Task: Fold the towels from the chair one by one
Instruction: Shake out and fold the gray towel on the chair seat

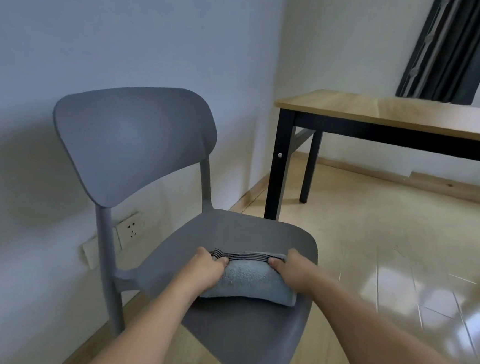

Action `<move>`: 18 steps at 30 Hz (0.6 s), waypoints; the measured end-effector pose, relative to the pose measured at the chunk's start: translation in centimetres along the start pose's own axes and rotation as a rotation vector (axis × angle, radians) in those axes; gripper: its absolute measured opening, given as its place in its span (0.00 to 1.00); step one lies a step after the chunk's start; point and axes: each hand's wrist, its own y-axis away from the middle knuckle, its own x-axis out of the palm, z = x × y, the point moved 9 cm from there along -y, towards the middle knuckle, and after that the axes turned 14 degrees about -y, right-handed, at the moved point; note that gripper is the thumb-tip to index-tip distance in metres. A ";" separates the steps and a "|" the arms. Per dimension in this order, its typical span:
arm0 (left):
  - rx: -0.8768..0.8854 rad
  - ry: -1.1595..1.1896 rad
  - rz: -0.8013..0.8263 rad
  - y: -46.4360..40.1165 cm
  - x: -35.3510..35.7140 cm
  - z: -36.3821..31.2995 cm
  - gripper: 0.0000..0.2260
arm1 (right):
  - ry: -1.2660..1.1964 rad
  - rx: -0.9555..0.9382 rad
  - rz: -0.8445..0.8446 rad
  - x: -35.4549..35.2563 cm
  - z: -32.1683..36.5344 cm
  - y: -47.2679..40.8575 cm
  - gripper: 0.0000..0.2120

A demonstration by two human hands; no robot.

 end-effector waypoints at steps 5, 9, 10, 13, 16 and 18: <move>-0.005 -0.248 -0.073 0.0 0.1 0.2 0.23 | 0.180 0.090 0.160 0.1 0.2 0.3 0.27; 0.028 -0.339 -0.141 0.6 0.0 -0.4 0.24 | 0.265 0.172 0.232 0.0 -0.3 0.4 0.31; 0.029 -0.340 -0.135 0.5 0.0 -0.4 0.24 | 0.265 0.176 0.237 0.0 -0.4 0.3 0.31; 0.030 -0.331 -0.079 0.1 0.2 0.0 0.24 | 0.208 0.176 0.223 0.1 -0.6 -0.2 0.28; 0.031 -0.316 -0.063 -0.2 0.0 0.0 0.25 | 0.038 0.130 0.184 0.1 -1.3 -0.7 0.26; 0.024 -0.278 -0.070 0.2 -0.1 0.0 0.24 | -0.181 0.097 0.154 0.4 -2.1 -0.4 0.24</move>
